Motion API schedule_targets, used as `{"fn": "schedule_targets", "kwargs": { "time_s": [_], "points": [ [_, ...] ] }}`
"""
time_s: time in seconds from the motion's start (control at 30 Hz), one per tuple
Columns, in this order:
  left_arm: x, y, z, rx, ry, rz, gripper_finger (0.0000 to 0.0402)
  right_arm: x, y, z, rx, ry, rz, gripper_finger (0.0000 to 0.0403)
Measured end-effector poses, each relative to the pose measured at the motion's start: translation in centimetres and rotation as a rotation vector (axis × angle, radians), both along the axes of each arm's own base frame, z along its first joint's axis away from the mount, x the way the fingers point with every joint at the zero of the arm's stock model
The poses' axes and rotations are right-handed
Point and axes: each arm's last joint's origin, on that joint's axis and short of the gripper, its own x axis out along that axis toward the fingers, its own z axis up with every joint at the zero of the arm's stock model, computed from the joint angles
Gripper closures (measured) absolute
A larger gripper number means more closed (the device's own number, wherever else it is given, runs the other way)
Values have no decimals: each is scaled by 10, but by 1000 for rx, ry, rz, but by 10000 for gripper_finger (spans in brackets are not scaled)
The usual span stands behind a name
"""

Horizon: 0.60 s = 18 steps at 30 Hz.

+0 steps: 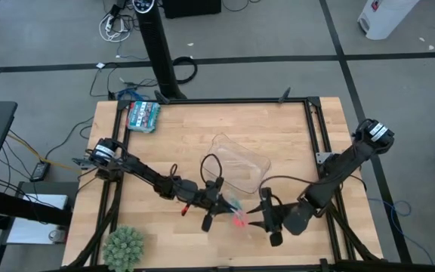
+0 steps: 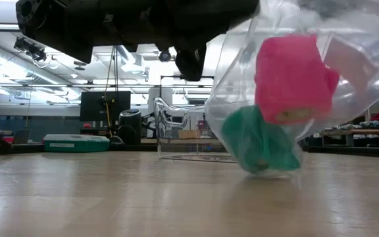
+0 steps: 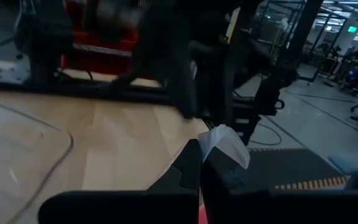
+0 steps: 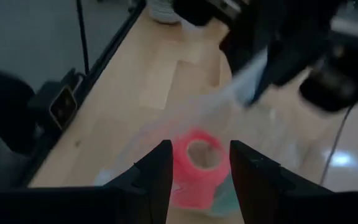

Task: Roll bandage
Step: Close the transparent zip bag

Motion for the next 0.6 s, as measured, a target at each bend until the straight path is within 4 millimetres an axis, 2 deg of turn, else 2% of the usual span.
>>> {"fn": "schedule_targets", "kwargs": {
  "time_s": [0.33, 0.5, 0.6],
  "points": [
    [0, -1, 0, -101, 30, -24, 394, 3, 5, 27, -436, 34, 201, 251],
    [0, -1, 5, -192, 4, -25, 394, 10, 2, 33, -440, 16, 208, 252],
    [-1, -1, 10, -237, -34, -29, 394, 16, -3, 35, -335, 3, 125, 252]
  ]
}}
